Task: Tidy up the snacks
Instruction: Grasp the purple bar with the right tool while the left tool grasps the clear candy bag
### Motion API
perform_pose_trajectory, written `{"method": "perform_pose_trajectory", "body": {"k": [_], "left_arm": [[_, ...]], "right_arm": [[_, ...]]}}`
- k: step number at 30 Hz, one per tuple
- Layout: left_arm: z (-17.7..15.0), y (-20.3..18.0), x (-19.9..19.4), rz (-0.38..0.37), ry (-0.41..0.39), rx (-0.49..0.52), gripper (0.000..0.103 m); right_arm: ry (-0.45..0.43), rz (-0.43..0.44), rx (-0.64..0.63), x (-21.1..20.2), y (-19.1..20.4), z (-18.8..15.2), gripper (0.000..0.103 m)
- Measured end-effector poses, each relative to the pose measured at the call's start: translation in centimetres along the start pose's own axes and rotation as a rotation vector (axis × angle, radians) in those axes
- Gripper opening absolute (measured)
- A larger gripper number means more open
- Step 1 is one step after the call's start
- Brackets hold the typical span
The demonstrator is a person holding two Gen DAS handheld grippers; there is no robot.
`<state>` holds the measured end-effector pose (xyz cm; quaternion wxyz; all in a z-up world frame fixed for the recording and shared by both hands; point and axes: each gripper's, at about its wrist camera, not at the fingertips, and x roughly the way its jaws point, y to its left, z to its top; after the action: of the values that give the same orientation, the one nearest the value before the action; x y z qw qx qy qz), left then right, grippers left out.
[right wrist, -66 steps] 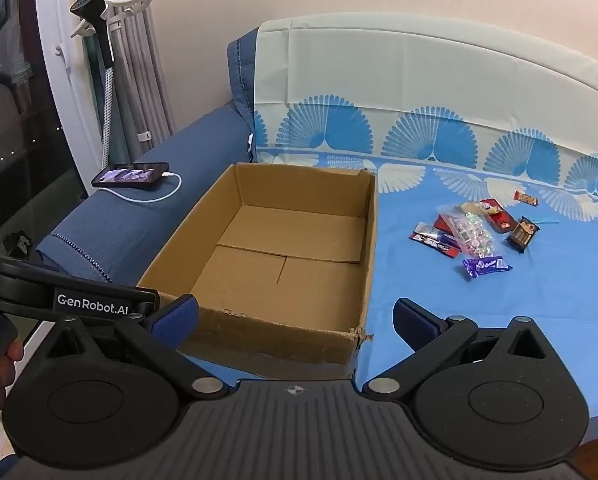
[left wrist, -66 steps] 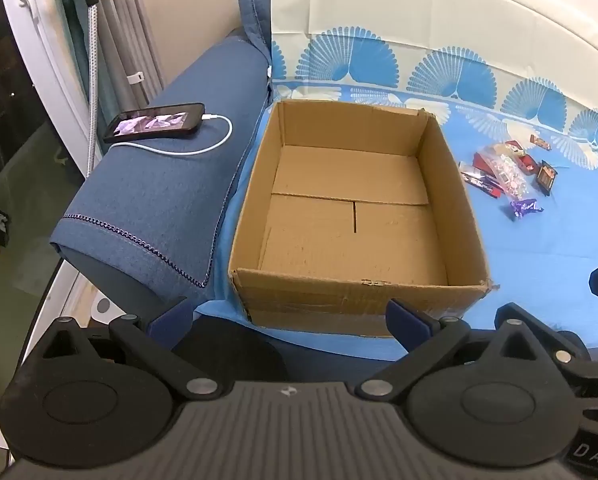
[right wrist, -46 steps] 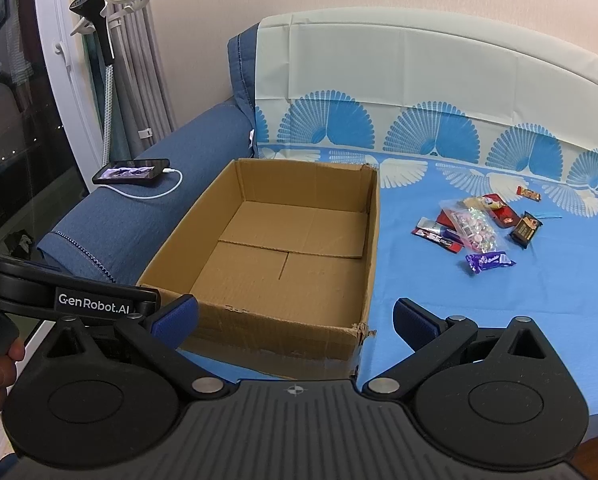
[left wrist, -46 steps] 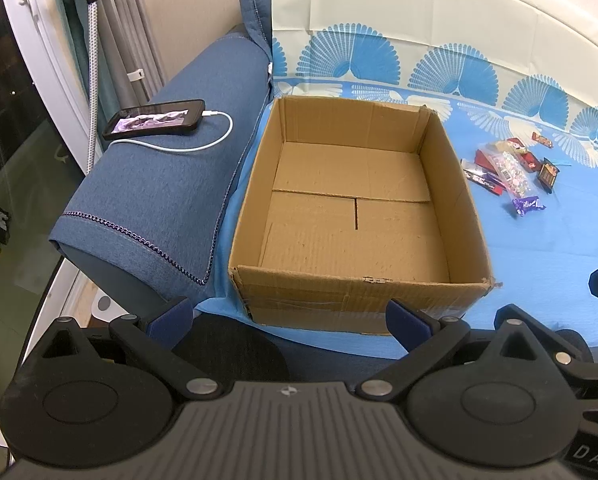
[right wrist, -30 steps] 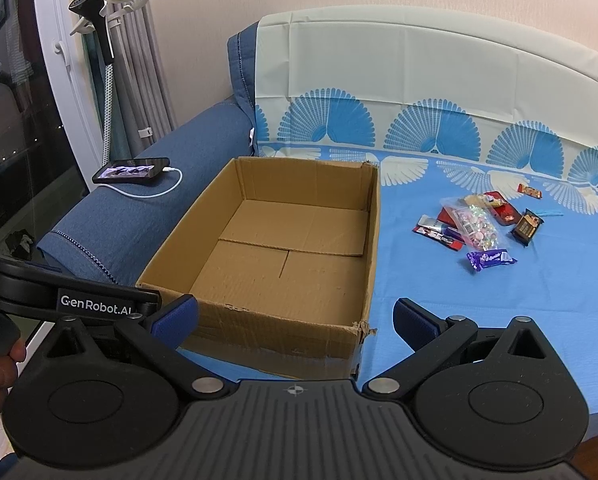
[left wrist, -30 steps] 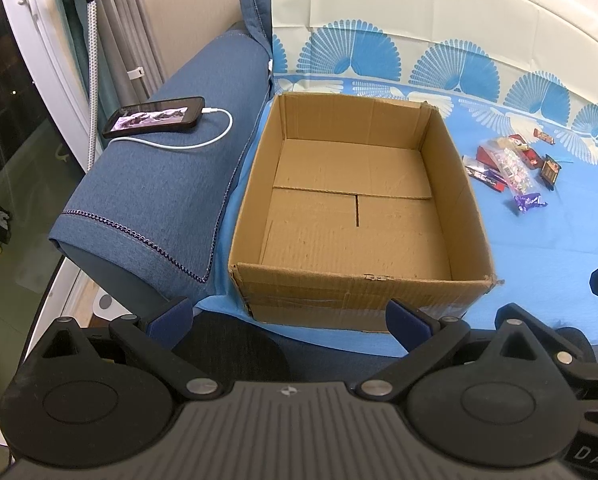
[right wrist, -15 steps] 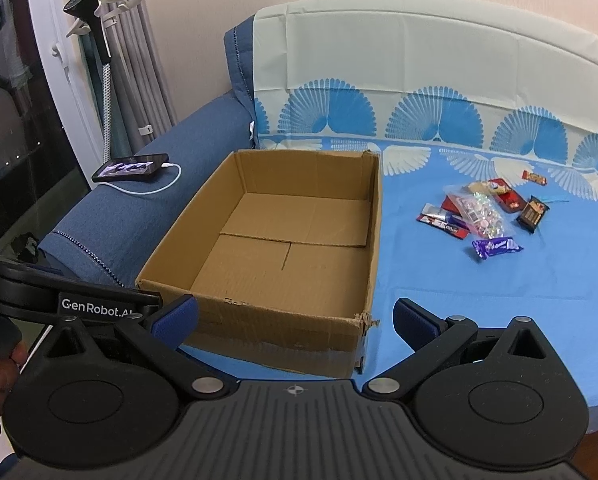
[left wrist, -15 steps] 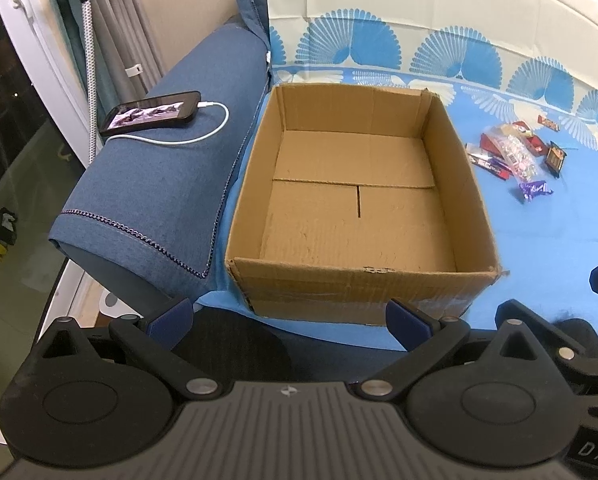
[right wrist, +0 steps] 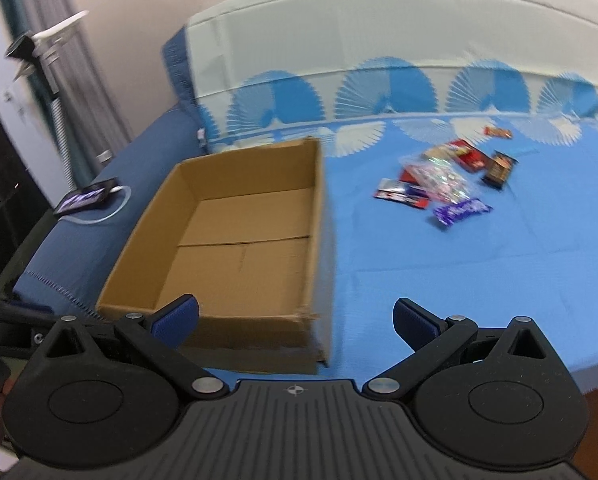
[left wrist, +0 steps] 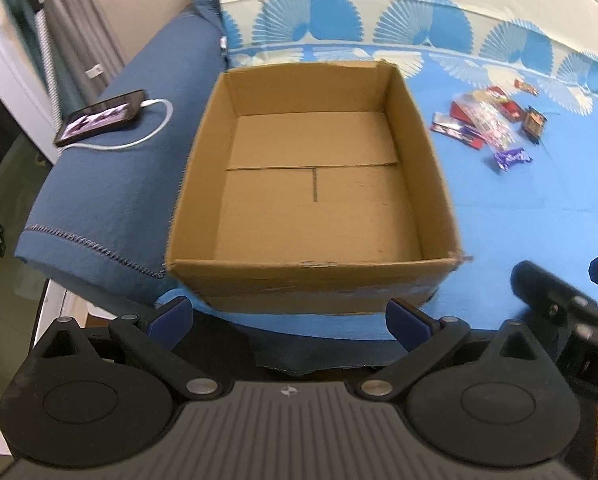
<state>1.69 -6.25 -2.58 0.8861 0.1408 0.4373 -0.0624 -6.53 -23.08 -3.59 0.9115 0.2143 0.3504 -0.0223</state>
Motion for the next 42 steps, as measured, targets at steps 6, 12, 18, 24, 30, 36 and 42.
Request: {"method": "perform_pose_trajectory", "body": {"k": [6,12,18,24,30,36,42], "left_arm": [[1.2,-3.7,1.1,-0.035,0.066,0.06,0.103],[3.5,-8.3,3.5,-0.06,0.12,0.145,0.103],[7.3,-13.4,6.7,-0.099,0.174,0.205,0.103],[12.5,-18.4,10.5,-0.109,0.179,0.208,0.103],[18.1,-21.0,12.9,-0.053,0.094,0.195,0.103],[22.6,-22.1,15.3,-0.02,0.05,0.185,0.103],[24.8,-24.6,20.8,-0.14,0.157,0.122,0.103]], "right_arm": [[0.007,-0.057,0.092,0.5,-4.7,0.1,0.103],[0.013,-0.154,0.2,1.5,-10.8,0.3,0.103],[0.018,-0.271,0.3,3.1,-17.4,1.1,0.103],[0.026,-0.331,0.371,6.4,-22.8,2.9,0.103],[0.028,-0.283,0.393,13.8,-25.8,6.4,0.103],[0.046,-0.273,0.354,24.0,-26.4,9.9,0.103],[0.136,-0.447,0.301,29.5,-28.0,8.9,0.103]]}}
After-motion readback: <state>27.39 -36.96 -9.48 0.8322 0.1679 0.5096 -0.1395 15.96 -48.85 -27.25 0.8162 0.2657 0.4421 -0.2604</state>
